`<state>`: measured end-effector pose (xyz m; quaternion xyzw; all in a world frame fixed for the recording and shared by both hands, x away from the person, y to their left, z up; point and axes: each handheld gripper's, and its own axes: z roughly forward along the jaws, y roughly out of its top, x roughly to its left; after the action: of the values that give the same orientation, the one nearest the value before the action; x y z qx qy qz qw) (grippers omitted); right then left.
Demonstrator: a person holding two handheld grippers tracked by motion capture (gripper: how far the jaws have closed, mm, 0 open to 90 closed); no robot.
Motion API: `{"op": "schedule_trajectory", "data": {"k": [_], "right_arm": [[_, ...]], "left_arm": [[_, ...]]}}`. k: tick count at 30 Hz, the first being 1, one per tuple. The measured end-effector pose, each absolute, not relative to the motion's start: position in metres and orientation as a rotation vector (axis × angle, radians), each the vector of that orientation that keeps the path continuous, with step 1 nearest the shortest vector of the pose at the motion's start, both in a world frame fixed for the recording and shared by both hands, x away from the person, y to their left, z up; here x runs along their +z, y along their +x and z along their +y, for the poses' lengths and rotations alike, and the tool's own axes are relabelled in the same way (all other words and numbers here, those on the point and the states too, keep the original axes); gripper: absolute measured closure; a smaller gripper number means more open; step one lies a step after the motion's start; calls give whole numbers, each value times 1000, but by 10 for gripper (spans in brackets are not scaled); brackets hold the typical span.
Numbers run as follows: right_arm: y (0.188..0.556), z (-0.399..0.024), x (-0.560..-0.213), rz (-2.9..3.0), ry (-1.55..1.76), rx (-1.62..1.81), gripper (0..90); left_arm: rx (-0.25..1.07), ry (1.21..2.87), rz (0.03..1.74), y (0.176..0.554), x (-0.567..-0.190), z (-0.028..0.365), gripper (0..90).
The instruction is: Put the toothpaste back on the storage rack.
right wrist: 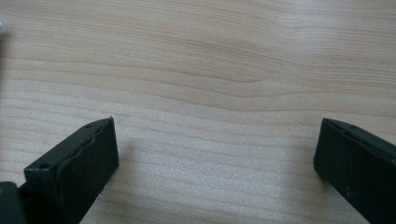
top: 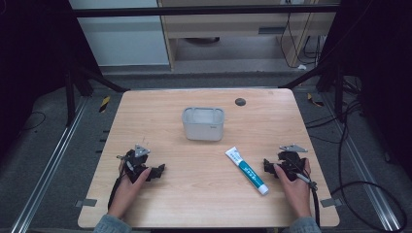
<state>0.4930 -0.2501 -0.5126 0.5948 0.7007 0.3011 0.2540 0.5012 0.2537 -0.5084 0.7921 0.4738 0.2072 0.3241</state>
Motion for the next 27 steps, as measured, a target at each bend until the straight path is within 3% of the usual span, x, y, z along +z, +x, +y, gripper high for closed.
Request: {"op": "schedule_trajectory", "data": {"k": [9, 11, 13, 15, 27], "right_arm": [[490, -249, -513, 1919, 1605, 822, 3], [490, -250, -511, 1928, 1610, 827, 26], [488, -249, -506, 1951, 1592, 816, 105], [487, -248, -503, 1966, 1578, 812, 107], [468, -207, -438, 2155, 1303, 767, 152]], "left_arm": [[544, 2072, 1247, 501, -509, 253, 0], [545, 2072, 1247, 500, -509, 253, 0], [545, 2073, 1248, 500, -509, 253, 0], [544, 2075, 1247, 500, -508, 253, 0], [546, 2077, 1244, 500, -508, 253, 0]]}}
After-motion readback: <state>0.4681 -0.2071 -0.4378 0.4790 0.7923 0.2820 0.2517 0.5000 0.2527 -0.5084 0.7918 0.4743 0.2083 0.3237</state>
